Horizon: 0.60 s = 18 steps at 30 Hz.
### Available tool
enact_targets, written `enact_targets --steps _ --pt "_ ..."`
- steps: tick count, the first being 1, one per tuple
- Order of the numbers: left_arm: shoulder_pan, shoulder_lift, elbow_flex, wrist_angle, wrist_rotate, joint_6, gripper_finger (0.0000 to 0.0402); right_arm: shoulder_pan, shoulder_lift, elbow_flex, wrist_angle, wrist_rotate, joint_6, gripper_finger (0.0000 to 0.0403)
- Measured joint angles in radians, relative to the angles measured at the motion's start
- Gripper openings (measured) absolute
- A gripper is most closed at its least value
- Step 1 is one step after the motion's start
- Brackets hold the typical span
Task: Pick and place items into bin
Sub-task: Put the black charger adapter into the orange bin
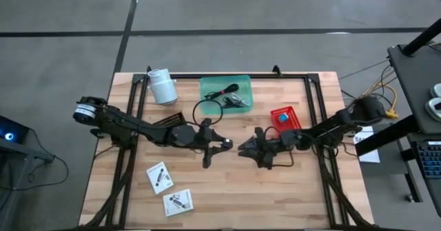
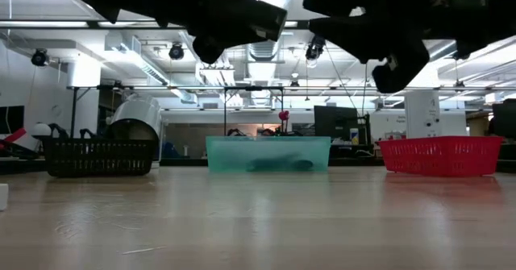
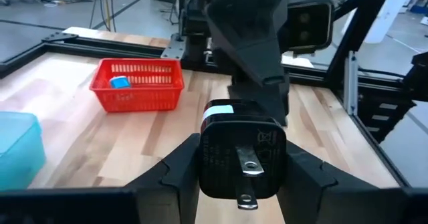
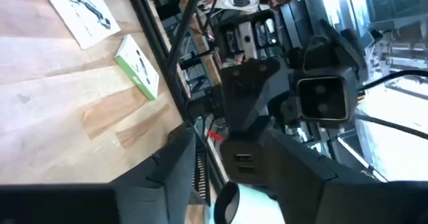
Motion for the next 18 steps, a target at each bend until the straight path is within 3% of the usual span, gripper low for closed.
enact_targets --steps 9,18 --pt "0.013 0.0 0.002 0.007 -0.017 0.0 0.0132 0.0 0.007 0.037 -0.005 0.022 0.004 0.0248" --pt "0.024 0.001 0.005 0.067 -0.023 0.027 0.0132 -0.022 0.008 0.083 -0.018 0.205 0.028 0.025"
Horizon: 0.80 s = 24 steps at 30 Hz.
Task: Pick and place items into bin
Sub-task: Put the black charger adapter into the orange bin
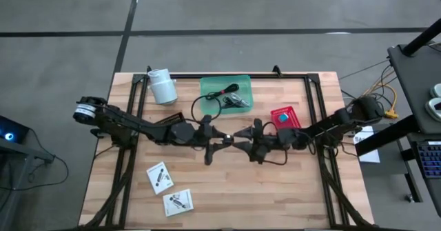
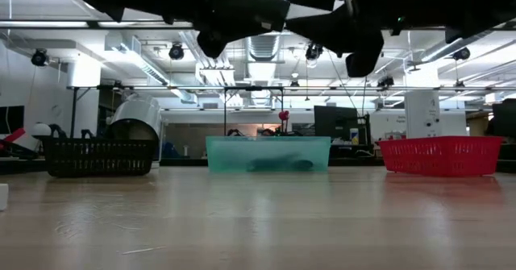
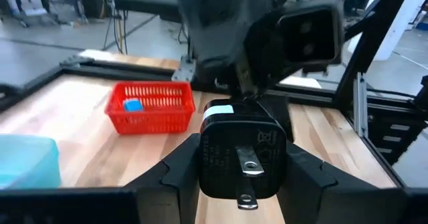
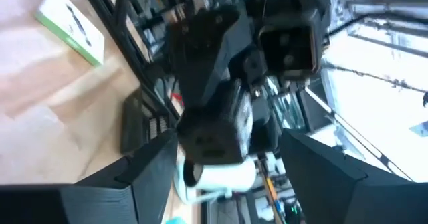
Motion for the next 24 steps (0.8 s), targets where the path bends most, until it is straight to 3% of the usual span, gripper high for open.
enact_targets --steps 24 --pt "0.088 0.0 0.002 0.046 0.005 0.032 0.0132 -0.12 0.0 0.017 -0.005 -0.014 0.02 0.0223"
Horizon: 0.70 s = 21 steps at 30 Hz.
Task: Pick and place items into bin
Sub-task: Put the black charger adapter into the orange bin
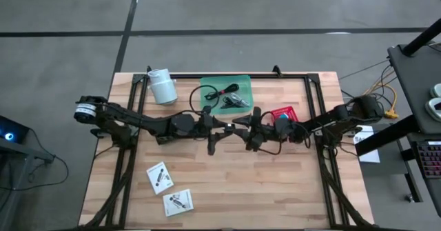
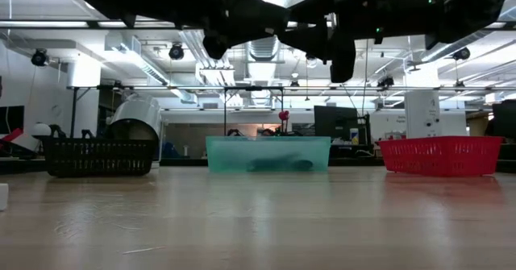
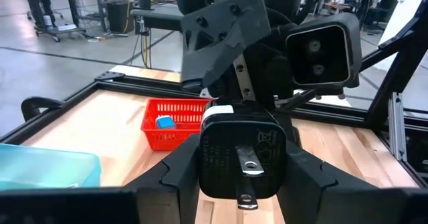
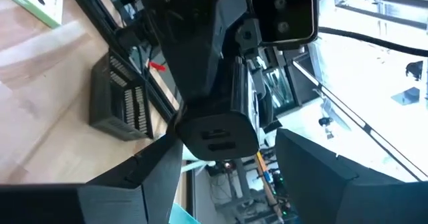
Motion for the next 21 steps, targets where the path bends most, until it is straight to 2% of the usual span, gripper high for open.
enact_targets --steps 7,12,21 --pt "0.006 0.003 0.0 -0.007 0.003 -0.001 0.0132 -0.003 0.004 0.0 -0.016 -0.163 0.011 0.0224" --pt "0.006 0.018 -0.001 -0.005 0.003 -0.003 0.0132 -0.007 0.016 0.008 -0.023 -0.163 -0.04 0.0224" --pt "0.006 0.015 0.0 0.006 0.014 -0.004 0.0132 -0.011 0.016 0.054 -0.054 -0.143 -0.014 0.0223"
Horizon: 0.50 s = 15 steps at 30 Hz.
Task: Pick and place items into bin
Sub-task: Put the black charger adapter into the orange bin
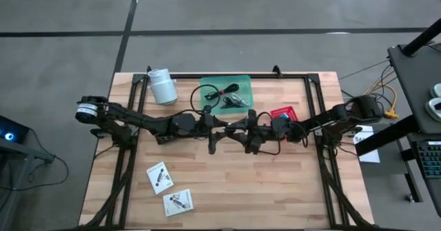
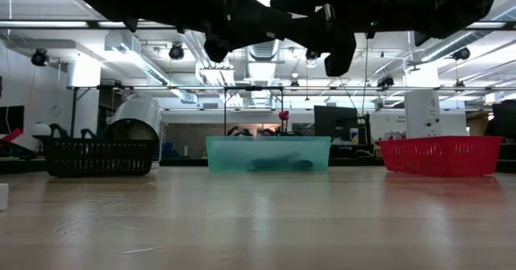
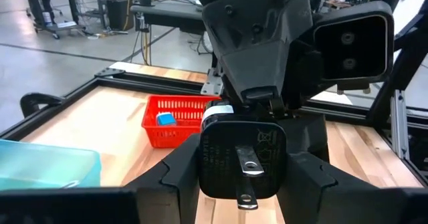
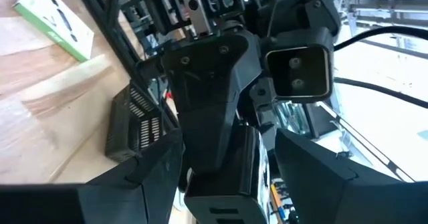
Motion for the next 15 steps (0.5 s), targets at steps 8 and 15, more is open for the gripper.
enact_targets --steps 8,15 --pt "-0.001 0.0 0.0 -0.003 0.019 -0.002 0.0132 -0.001 0.0 0.0 -0.018 0.033 -0.004 0.0214" --pt "-0.001 0.0 0.01 -0.003 0.034 -0.003 0.0132 -0.001 0.0 0.0 -0.02 0.057 -0.003 0.0199"
